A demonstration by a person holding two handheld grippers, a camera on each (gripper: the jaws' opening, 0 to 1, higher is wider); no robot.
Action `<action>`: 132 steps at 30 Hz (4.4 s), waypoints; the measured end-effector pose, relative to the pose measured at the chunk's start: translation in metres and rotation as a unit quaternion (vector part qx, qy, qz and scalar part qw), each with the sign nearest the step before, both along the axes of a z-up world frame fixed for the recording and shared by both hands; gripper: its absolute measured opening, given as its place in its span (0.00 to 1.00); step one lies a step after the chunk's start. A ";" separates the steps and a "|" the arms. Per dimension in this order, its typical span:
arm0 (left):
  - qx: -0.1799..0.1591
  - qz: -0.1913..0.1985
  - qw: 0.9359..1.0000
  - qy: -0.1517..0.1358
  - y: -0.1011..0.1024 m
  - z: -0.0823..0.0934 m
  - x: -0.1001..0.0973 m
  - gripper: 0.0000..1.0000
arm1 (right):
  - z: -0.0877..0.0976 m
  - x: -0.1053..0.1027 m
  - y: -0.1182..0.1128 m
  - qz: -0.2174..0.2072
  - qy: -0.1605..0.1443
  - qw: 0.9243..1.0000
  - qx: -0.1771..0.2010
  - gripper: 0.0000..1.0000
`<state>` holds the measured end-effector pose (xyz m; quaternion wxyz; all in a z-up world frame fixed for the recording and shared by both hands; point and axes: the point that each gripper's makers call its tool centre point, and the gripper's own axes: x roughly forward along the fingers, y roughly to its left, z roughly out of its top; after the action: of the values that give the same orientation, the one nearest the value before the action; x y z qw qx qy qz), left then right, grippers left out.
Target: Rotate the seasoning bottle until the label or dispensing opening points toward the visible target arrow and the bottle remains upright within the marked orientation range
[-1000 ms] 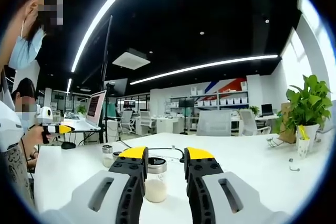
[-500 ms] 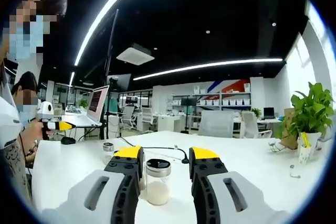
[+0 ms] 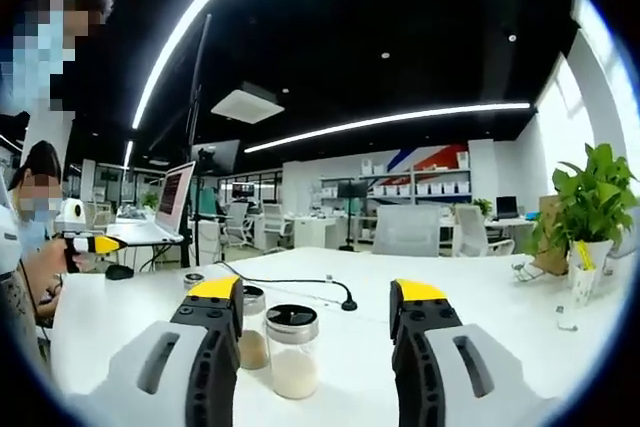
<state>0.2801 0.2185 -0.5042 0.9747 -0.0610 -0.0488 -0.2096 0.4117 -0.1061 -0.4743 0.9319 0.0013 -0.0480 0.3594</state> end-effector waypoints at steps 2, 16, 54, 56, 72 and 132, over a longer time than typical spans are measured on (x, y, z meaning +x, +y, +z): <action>0.002 0.000 1.000 0.001 0.000 -0.001 0.000 0.20 | 0.000 0.002 0.003 0.003 -0.004 1.000 0.001 0.62; 0.001 0.003 1.000 0.000 0.003 -0.002 -0.002 0.20 | -0.017 0.014 0.025 0.029 0.010 1.000 0.000 0.72; 0.002 0.004 1.000 -0.008 0.008 -0.009 0.003 0.20 | -0.061 0.039 0.065 0.068 0.064 0.995 -0.032 0.51; 0.002 0.002 1.000 -0.008 0.007 -0.009 0.003 0.20 | -0.063 0.041 0.067 0.066 0.062 0.995 -0.041 0.51; -0.006 0.006 1.000 -0.004 0.015 -0.017 0.006 0.20 | -0.070 0.051 0.070 0.056 0.074 0.995 -0.040 0.45; -0.015 0.013 1.000 -0.003 0.025 -0.020 0.008 0.20 | -0.073 0.051 0.078 0.048 0.071 0.996 -0.035 0.39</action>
<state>0.2877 0.2438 -0.5246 0.9761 -0.0747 -0.0561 -0.1960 0.4627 -0.0282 -0.5474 0.9139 -0.0036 0.0313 0.4046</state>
